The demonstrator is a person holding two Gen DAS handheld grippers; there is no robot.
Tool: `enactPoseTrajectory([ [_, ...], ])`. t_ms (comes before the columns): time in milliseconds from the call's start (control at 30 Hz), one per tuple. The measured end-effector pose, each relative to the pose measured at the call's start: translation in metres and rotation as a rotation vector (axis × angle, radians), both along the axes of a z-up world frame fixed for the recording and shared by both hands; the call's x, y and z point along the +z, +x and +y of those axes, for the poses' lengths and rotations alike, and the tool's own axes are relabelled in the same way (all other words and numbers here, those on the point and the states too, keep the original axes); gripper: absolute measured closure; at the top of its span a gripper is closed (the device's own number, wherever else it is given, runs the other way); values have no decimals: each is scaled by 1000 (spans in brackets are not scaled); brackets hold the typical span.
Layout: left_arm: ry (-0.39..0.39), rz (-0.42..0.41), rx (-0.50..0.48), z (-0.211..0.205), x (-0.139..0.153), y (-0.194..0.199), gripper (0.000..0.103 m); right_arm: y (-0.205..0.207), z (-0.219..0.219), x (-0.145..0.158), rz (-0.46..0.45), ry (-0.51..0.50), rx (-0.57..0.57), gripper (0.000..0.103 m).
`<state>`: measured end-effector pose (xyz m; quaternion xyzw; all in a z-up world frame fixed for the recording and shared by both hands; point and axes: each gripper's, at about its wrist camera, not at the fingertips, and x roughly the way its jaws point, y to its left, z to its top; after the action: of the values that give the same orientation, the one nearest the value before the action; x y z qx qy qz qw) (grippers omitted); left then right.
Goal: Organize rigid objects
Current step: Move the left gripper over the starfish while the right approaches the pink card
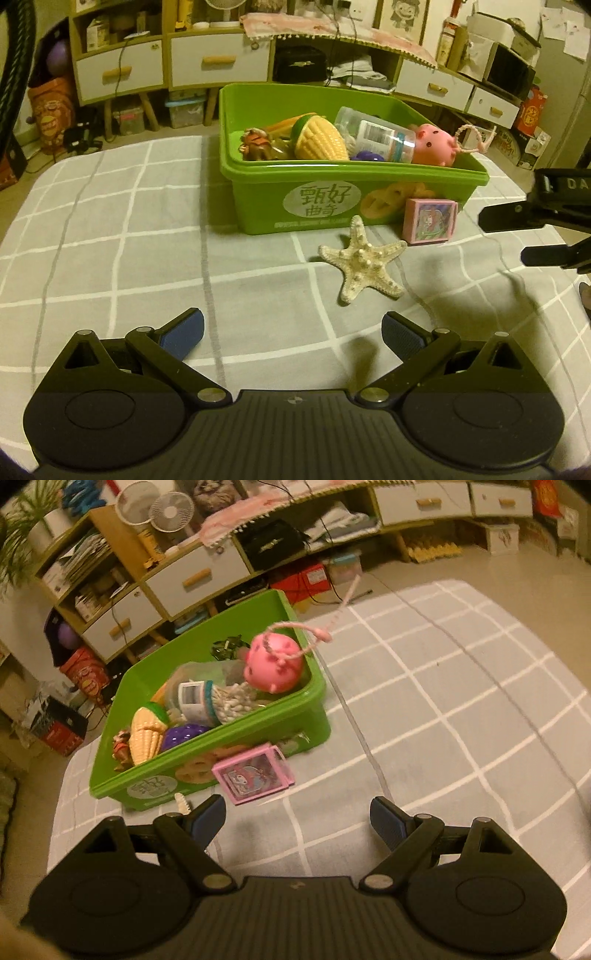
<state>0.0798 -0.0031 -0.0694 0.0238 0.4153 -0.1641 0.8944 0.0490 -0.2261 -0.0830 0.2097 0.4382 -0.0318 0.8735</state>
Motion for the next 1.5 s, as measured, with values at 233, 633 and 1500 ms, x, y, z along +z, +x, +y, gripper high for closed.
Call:
enactPoseTrajectory([
  [233,14,-23,-45,-18,-10,-2,2,11,4,-12,24,-6,5,34],
  [633,27,-86,-63,-41,-17,-5,4,20,0,-21,44,11,-9,34],
  [1500,5,-110,27,-11,-6,11,51,21,44,-31,-44,-145,180,33],
])
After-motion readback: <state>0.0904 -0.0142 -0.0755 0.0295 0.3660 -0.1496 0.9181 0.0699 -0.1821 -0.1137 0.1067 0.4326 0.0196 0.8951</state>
